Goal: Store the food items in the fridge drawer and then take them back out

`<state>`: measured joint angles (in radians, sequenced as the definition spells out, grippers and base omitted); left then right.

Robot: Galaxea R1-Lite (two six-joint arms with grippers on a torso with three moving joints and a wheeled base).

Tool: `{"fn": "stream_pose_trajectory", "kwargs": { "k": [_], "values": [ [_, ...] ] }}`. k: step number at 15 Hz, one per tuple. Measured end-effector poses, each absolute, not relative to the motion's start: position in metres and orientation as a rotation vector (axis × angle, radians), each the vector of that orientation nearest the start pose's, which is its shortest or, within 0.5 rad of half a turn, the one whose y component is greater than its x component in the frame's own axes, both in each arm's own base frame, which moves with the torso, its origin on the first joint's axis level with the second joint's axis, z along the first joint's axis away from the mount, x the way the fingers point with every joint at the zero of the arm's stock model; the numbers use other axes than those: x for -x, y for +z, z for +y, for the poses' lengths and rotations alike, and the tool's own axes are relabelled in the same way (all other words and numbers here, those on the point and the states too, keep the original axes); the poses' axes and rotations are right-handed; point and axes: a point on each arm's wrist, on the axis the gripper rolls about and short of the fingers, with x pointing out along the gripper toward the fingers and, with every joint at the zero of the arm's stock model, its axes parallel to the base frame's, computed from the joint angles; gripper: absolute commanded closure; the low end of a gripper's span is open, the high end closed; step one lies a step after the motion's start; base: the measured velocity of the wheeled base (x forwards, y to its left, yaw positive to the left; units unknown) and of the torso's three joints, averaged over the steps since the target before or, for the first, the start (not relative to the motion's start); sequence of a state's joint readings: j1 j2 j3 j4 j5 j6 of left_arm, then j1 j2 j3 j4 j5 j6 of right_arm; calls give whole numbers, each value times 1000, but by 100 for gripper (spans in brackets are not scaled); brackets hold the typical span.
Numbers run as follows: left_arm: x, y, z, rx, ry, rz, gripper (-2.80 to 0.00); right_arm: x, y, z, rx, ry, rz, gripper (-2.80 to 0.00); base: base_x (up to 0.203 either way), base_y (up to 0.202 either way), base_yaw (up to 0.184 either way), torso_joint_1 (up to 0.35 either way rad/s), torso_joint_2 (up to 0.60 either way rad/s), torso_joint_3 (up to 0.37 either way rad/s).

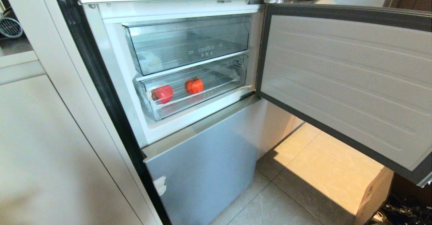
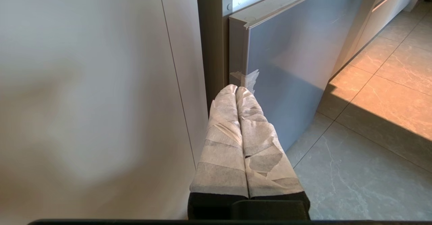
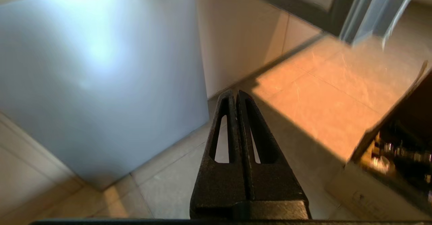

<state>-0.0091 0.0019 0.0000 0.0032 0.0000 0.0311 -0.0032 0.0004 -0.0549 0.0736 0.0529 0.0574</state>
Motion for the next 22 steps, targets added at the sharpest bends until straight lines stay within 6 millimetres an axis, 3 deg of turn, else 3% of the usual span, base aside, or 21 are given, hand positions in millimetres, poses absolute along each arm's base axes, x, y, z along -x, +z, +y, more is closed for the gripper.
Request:
{"fn": "stream_pose_trajectory", "kwargs": {
  "k": [22],
  "values": [
    [23, 75, 0, -31, -9, 5, 0, 24, 79, 1, -174, 55, -16, 0, 0, 0, 0, 0, 0, 0]
  ]
}}
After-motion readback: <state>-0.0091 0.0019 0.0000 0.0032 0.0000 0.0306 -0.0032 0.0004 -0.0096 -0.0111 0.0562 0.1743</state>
